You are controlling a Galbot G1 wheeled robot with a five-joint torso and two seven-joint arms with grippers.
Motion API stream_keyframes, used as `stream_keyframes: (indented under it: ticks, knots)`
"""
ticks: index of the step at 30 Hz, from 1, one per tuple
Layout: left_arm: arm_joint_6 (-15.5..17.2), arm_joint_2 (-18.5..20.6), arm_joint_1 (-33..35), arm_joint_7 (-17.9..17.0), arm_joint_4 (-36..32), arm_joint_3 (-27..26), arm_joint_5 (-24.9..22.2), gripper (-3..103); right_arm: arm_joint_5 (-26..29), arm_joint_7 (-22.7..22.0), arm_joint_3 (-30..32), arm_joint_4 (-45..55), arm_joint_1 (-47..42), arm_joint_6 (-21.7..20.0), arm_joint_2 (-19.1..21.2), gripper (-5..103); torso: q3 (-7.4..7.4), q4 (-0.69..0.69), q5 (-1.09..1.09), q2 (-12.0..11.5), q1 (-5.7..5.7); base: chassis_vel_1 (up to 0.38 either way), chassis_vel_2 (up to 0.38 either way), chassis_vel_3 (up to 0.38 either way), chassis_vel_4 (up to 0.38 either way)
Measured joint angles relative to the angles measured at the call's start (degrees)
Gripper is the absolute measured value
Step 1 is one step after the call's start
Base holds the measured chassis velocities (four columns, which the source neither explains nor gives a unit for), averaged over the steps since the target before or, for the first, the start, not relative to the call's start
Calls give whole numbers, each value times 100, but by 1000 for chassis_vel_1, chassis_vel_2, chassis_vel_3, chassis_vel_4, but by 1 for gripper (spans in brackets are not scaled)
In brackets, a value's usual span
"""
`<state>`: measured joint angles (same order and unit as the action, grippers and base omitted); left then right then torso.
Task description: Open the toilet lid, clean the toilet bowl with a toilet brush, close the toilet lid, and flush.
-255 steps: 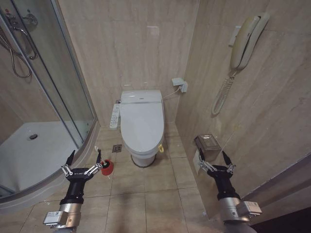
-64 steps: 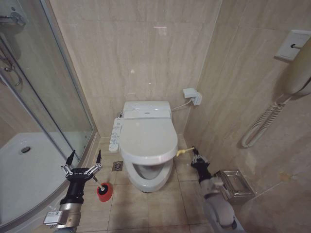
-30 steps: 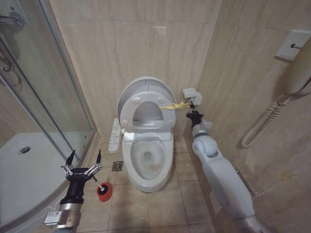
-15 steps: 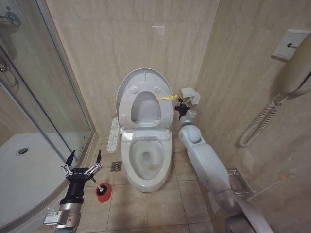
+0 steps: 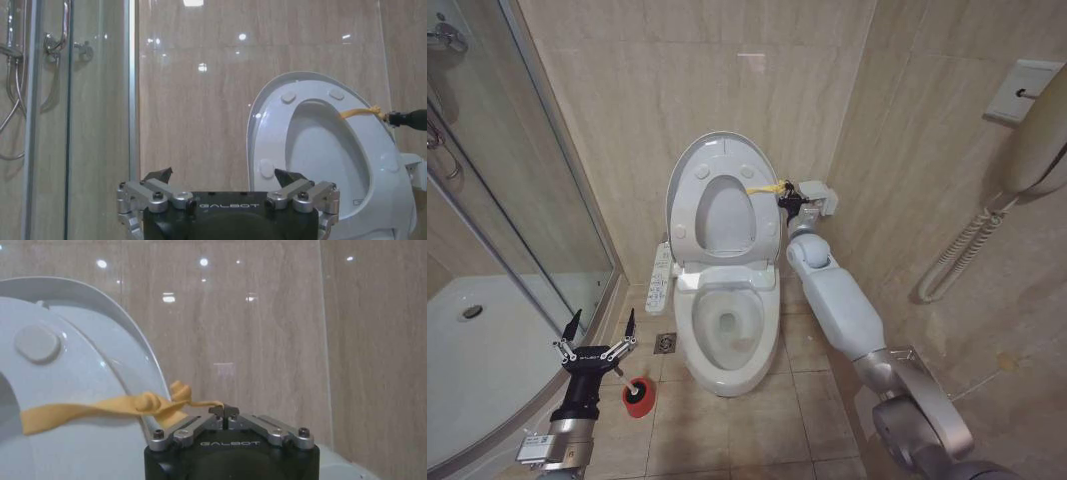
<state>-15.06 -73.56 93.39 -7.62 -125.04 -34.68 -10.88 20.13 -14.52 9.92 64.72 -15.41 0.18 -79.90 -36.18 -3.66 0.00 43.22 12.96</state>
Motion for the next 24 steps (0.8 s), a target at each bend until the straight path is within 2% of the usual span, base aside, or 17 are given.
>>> stream_keyframes:
  ticks: [24]
  knots:
    - [0,0,0,0,0,0,0,100,19,-112,-131,13,156,-2,104,0,0,0,0,0,0,0,0,0,0]
